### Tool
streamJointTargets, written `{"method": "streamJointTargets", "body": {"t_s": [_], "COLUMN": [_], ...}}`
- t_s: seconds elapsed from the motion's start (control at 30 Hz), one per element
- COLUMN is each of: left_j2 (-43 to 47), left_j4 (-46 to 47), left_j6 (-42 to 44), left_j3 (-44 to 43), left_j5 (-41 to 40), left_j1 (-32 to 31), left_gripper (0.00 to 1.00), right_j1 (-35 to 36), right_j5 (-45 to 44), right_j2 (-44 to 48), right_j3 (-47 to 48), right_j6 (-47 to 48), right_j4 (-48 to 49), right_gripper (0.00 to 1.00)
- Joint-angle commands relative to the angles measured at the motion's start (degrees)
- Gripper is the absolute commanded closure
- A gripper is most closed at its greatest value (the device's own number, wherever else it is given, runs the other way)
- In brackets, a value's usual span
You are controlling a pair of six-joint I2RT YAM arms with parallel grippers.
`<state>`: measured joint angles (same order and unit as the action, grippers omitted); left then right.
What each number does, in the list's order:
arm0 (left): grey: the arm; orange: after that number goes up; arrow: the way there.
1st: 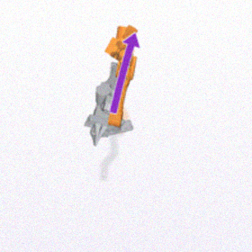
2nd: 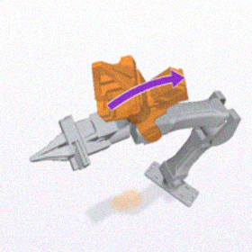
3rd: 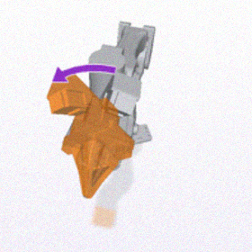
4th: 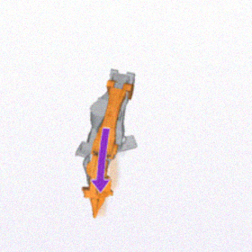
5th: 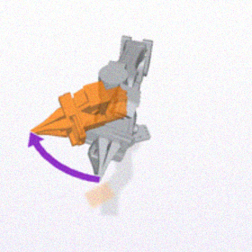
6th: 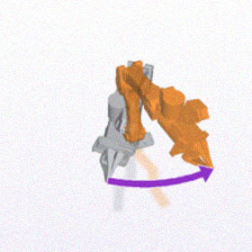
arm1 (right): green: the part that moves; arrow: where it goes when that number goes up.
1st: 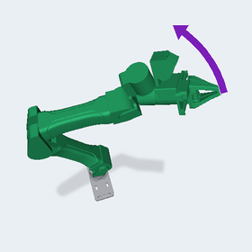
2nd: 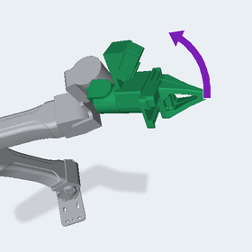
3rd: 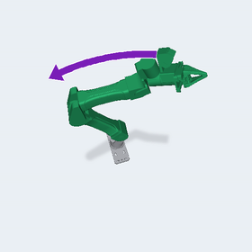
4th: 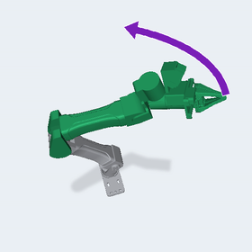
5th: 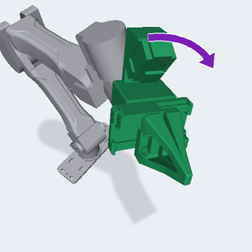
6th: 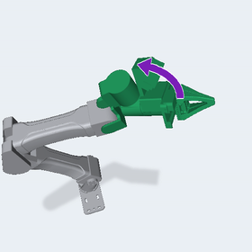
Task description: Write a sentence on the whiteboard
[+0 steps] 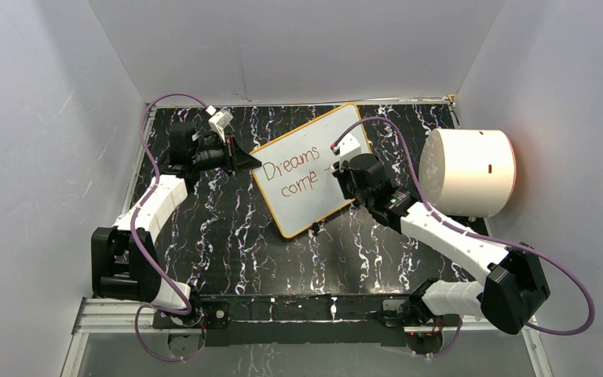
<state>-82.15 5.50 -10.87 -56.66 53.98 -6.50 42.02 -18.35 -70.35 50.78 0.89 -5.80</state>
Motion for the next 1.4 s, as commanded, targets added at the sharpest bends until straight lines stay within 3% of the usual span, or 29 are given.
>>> {"method": "streamJointTargets", "body": {"t_s": [0.0,0.53,1.37], "left_j2": [-3.4,-3.5,-3.5], "left_j4": [-7.3,-7.2,-7.3], "left_j6": [5.5,5.5,5.5], "left_j3": [1.9,1.8,1.9], "left_j5": [-7.9,-7.8,-7.8], "left_j1": [-1.2,-1.2,-1.2], "left_gripper": [1.0,1.0,1.0], "right_j1": [-0.2,-0.2,-0.2], "right_j5": [0.7,0.5,1.8], "right_j2": [-0.3,-2.5,-0.6], "right_j3": [2.7,3.1,-0.6], "right_j6": [0.7,0.7,-1.7], "right_j4": [3.5,4.4,-3.0], "right_gripper": [1.0,1.0,1.0]}}
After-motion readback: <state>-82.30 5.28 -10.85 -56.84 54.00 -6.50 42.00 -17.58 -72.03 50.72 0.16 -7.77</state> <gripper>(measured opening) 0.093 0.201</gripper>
